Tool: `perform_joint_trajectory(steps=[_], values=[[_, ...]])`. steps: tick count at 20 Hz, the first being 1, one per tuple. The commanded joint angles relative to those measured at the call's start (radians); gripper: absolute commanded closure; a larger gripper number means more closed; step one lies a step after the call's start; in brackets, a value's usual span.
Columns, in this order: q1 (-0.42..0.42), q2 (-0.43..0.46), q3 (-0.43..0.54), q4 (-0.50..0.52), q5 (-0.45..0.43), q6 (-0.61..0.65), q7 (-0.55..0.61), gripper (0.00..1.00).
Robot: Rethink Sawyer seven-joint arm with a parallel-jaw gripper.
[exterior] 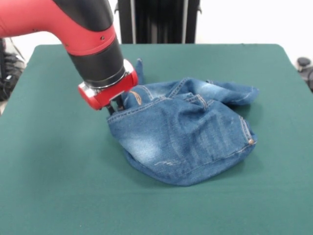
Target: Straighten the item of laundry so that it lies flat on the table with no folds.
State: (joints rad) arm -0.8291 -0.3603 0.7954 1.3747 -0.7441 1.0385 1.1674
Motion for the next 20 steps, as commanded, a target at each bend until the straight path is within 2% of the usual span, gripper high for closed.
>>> perform_joint_trajectory(steps=[1,6,10,14,20], values=[[0.086,-0.137,0.061,0.085,-0.144,-0.084,-0.393,1.0],[0.103,-0.22,0.096,0.13,-0.267,-0.238,-0.41,1.0],[0.142,-0.284,0.082,0.168,-0.384,-0.36,-0.388,1.0],[0.19,-0.319,0.038,0.205,-0.487,-0.466,-0.313,1.0],[0.274,-0.362,-0.01,0.252,-0.588,-0.585,-0.181,1.0]])
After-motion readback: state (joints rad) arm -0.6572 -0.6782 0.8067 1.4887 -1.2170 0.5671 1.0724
